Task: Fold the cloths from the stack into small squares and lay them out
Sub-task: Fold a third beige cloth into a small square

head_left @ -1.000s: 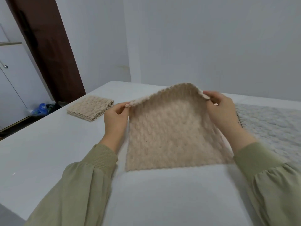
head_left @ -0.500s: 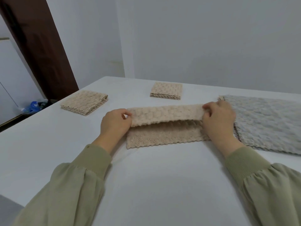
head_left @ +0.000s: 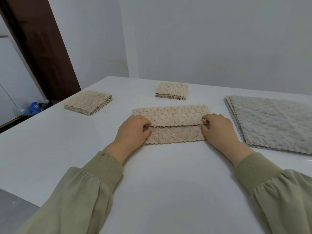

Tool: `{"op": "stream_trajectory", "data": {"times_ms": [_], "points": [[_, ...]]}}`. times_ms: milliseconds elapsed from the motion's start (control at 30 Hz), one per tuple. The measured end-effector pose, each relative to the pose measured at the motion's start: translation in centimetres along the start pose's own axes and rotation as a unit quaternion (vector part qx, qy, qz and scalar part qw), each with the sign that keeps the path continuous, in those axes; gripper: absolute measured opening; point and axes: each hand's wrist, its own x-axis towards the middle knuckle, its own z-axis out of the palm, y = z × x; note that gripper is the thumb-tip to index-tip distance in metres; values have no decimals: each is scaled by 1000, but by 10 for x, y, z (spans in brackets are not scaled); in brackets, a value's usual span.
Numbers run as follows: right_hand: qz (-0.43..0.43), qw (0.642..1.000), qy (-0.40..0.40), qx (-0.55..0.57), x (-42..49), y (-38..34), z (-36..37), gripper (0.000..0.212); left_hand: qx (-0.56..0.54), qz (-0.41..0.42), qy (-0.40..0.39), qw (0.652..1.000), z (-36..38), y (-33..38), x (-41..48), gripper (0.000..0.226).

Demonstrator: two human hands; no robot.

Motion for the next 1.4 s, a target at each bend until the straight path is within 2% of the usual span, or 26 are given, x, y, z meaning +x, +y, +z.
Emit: {"op": "stream_trajectory", "data": {"times_ms": [200, 267, 333, 367, 433, 500, 567, 700, 933, 1033, 1167, 1300, 1400], "points": [[-20, 999, 38, 2, 10, 7, 1, 16, -1, -22, 53, 998, 1, 2, 5, 18], [-30, 994, 104, 29, 12, 7, -2, 12, -7, -2, 104, 995, -1, 3, 4, 13], [-33, 979, 191, 59, 8, 5, -8, 10, -27, 45, 159, 986, -6, 5, 0, 8], [-29, 975, 210, 62, 4, 4, -12, 11, -30, 73, 170, 982, -10, 5, -3, 8], [-41, 983, 178, 21, -4, 5, -13, 15, -14, 114, 114, 987, -15, 3, -9, 8], [-67, 994, 89, -17, -12, 8, -9, 15, 6, 126, -2, 992, -16, 0, -16, 5], [-83, 996, 15, 14, -17, 7, -6, 14, 11, 138, -44, 989, -13, -2, -19, 15], [-105, 992, -19, 63, -20, 2, -7, 14, 15, 143, -23, 989, -11, 3, -18, 14], [-46, 997, -10, 63, -2, -5, 5, 15, 0, 65, 17, 998, -1, 2, 7, 10], [-48, 995, 40, 80, 0, -3, 4, 13, -28, 69, 55, 996, 1, 2, 8, 8], [-108, 979, 139, 99, -4, 8, -8, 15, -16, 139, 132, 981, -6, -2, 2, 3], [-128, 985, 92, 65, -7, 13, -6, 18, -12, 184, 88, 979, -9, -2, -2, 6], [-135, 985, 84, 63, -7, 14, -6, 17, -12, 188, 55, 980, -7, -2, -3, 6]]}}
